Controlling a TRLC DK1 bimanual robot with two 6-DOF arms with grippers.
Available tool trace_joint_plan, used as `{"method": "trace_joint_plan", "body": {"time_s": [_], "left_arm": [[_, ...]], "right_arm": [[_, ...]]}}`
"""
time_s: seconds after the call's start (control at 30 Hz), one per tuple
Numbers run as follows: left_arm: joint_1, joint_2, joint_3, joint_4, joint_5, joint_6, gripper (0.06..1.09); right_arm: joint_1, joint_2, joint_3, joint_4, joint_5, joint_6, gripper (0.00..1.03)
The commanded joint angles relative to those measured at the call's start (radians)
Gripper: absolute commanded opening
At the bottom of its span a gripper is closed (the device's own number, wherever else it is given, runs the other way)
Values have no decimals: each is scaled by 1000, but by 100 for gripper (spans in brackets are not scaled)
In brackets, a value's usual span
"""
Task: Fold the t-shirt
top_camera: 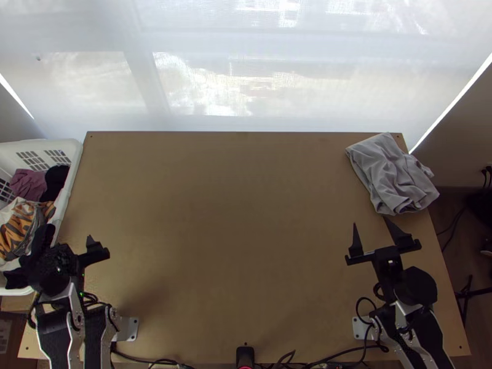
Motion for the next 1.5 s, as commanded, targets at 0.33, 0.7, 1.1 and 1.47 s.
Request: {"method": "trace_joint_plan", "body": {"time_s": [0.33,0.7,1.1,1.47], "left_arm": [[124,876,722,-298,0,-185,104],[326,1319,1107,-359,-1,47,104],[496,1799,1420,-344,-3,36,104],[575,2172,1701,-286,-3,73,104]], "right_arm": [[-16,720,806,-453,6,308,98],[6,769,955,-752,8,223,98],[-19,775,996,-877,20,187,98],[-25,770,994,-929,28,177,98]]}}
